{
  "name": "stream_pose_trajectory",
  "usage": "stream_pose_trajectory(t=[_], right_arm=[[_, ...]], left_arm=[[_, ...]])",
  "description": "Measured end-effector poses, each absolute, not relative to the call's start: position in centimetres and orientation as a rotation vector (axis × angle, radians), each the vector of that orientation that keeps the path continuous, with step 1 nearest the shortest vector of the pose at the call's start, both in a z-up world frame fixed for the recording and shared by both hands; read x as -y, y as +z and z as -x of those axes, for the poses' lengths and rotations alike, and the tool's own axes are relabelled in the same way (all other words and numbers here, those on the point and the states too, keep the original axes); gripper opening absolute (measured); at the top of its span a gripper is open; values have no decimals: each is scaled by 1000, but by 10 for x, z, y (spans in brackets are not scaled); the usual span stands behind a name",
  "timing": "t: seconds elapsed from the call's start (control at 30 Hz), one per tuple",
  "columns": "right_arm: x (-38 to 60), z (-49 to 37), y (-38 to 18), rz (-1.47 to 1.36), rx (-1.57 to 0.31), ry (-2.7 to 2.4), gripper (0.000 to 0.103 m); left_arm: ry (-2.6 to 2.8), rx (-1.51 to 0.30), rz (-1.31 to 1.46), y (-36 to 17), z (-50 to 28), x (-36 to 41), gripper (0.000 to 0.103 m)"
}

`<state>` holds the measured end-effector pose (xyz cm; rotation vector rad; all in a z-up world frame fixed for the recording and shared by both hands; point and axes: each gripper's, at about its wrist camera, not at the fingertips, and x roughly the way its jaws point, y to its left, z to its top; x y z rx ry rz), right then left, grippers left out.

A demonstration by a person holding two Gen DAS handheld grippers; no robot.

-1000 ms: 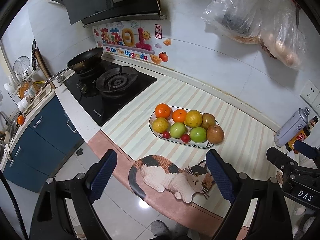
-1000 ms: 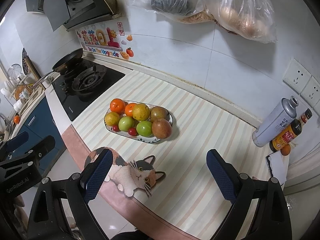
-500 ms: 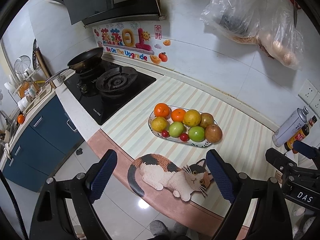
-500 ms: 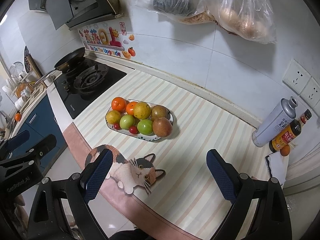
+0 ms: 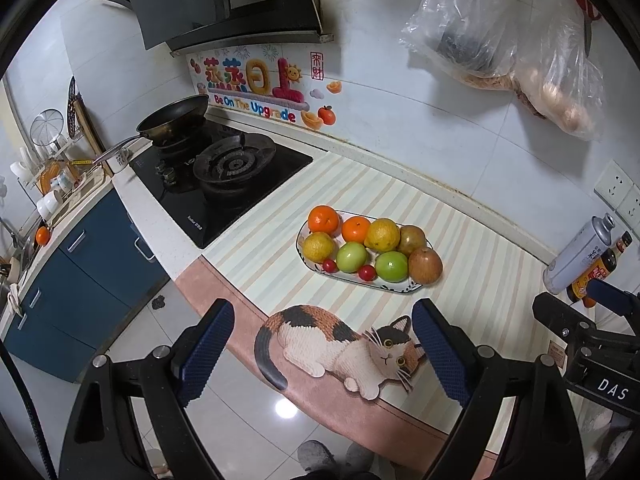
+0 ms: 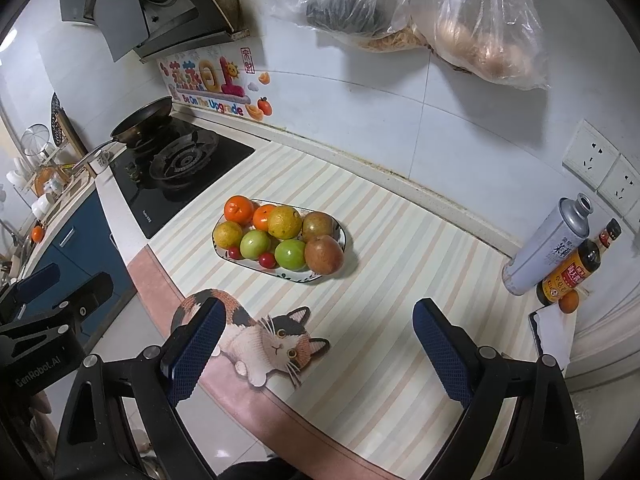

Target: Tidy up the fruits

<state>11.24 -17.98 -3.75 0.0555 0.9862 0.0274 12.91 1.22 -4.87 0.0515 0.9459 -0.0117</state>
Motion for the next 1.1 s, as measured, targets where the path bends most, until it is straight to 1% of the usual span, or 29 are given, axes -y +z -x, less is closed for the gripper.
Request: stream_pose_trajectory(t=[1.1], right_arm=[[182, -106, -30, -59, -975, 28, 97]], left_arm=[[-28, -921, -60, -41, -115, -5, 91]])
